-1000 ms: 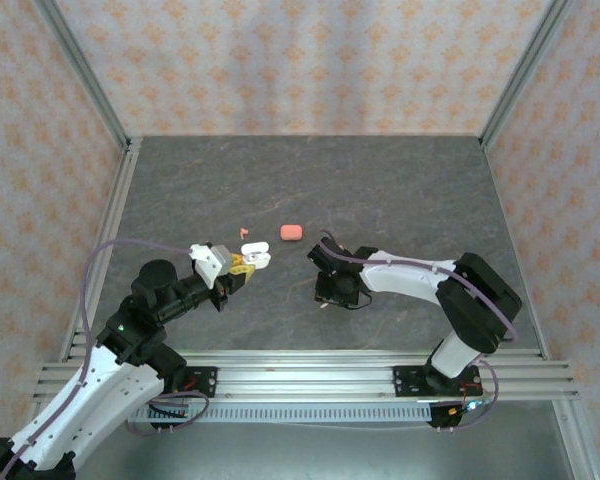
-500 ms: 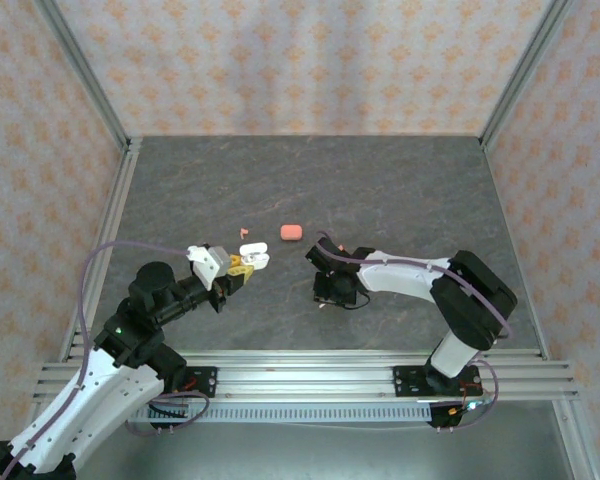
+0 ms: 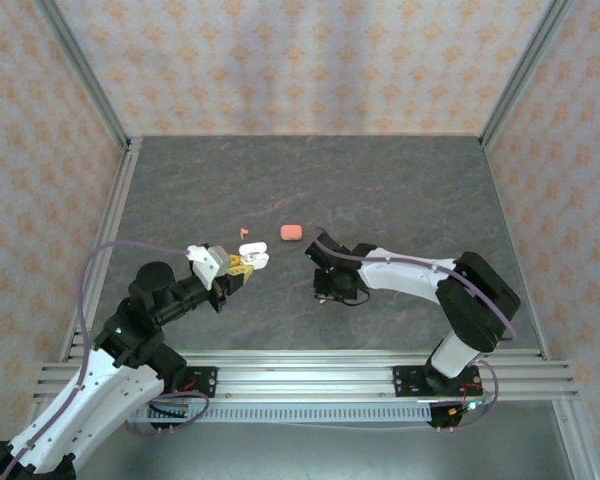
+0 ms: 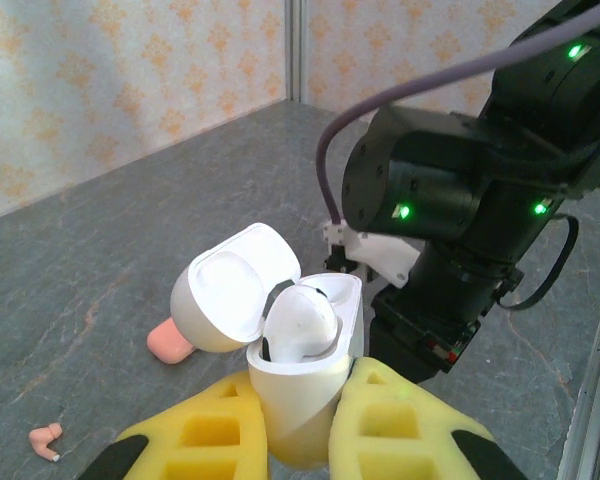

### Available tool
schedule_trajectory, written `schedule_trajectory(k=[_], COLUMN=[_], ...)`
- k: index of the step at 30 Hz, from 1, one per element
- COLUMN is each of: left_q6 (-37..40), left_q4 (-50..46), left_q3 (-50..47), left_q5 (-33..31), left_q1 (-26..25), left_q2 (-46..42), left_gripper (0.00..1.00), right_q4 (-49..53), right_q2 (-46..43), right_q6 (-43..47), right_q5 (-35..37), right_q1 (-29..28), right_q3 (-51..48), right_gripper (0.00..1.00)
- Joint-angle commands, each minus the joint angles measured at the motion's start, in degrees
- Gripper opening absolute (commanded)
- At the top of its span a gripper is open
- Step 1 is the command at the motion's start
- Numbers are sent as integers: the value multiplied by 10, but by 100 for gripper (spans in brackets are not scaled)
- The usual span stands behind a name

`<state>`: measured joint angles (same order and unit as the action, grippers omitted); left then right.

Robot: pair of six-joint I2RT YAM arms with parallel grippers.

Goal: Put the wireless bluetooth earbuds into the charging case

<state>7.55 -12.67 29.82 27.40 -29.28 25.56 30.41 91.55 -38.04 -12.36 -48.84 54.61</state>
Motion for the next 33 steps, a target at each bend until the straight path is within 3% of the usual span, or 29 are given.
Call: schedule_trajectory(k=[1, 12, 22, 33], left_q6=[-5, -1, -20, -58], left_q4=[8, 19, 56, 110], left_q3=[2, 30, 89, 129], left_q5=[-9, 18, 123, 165], left_q1=[-3, -3, -3, -5], left_q2=[-9, 8, 46, 90], left_gripper=[0, 0, 0, 0], right_q4=[54, 84, 105, 8], right_q2=[-64, -219, -228, -234], right_q6=[52, 290, 485, 508], right_q5=[67, 119, -27, -120], right_q1=[-7, -14, -35, -46], right_q3=[40, 177, 334, 308], right_gripper=[16, 10, 11, 10])
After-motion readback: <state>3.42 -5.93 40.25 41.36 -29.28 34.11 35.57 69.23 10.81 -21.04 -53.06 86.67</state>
